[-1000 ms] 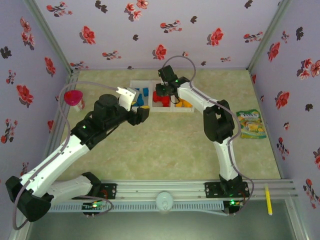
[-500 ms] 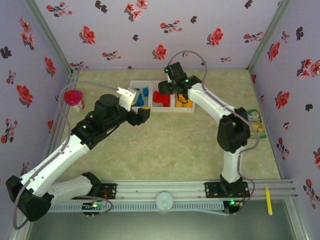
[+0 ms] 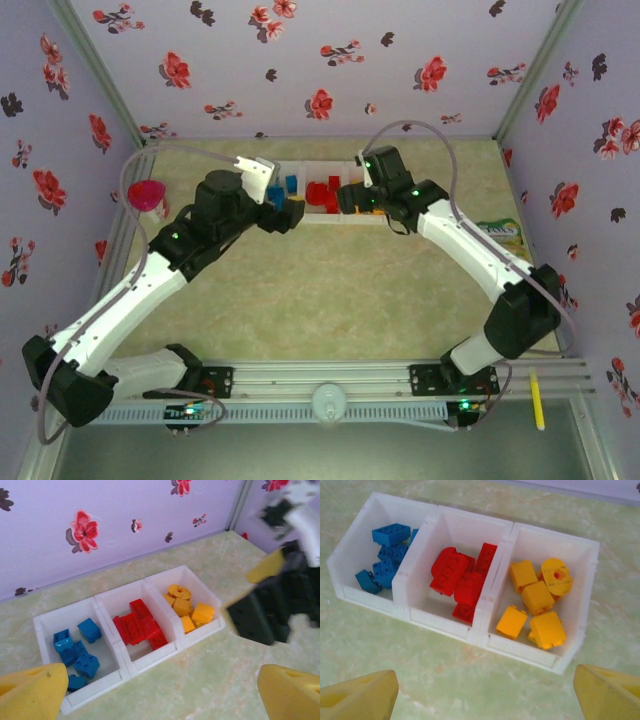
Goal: Sort the legos into containers by color
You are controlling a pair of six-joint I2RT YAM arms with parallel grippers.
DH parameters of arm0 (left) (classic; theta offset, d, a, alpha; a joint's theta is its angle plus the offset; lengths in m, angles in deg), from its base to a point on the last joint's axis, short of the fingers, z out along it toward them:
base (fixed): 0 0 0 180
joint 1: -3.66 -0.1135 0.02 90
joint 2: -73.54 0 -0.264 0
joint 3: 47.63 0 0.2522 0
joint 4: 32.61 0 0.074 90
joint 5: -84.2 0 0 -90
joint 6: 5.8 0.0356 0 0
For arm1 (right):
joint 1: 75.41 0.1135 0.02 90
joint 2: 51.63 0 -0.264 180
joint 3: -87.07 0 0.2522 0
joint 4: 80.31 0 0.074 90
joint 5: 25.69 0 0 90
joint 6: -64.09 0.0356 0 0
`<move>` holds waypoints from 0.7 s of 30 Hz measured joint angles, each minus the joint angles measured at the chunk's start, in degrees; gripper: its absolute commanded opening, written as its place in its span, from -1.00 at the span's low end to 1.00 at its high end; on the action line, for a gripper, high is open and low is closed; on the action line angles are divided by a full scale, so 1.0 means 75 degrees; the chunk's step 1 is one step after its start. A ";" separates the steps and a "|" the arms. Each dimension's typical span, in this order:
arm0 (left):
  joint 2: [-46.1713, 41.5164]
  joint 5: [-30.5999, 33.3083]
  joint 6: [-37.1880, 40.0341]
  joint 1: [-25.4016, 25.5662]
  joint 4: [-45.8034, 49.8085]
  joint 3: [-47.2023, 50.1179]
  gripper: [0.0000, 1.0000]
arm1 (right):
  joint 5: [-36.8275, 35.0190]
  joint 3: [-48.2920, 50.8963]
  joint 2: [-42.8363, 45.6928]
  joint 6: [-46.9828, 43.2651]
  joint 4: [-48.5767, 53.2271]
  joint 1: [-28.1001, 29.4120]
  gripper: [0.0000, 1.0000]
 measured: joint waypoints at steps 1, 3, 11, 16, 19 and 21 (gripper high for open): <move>0.0079 0.0052 0.0006 -0.0035 -0.0017 0.0000 0.99 | -0.0020 0.0041 0.0137 -0.0017 0.0076 -0.0003 0.87; 0.0230 0.0192 0.0032 -0.0085 -0.0020 -0.0003 0.99 | -0.0035 0.0076 0.0338 -0.0082 0.0154 -0.0041 0.88; 0.0965 0.0676 0.0047 -0.0935 0.0425 -0.0927 0.99 | 0.0047 0.0157 0.0784 -0.0105 0.0338 -0.0659 0.99; 0.1343 0.1355 -0.0277 -0.1687 0.0915 -0.1483 0.99 | 0.0047 0.0507 0.1387 0.0160 0.0393 -0.1489 0.99; 0.1341 0.1751 -0.0420 -0.2159 0.1075 -0.1282 0.99 | 0.0067 0.0839 0.1856 0.0248 0.0356 -0.1886 0.99; 0.1341 0.1900 -0.0460 -0.2532 0.1119 -0.1122 0.99 | 0.0082 0.1128 0.2162 0.0321 0.0294 -0.2139 0.99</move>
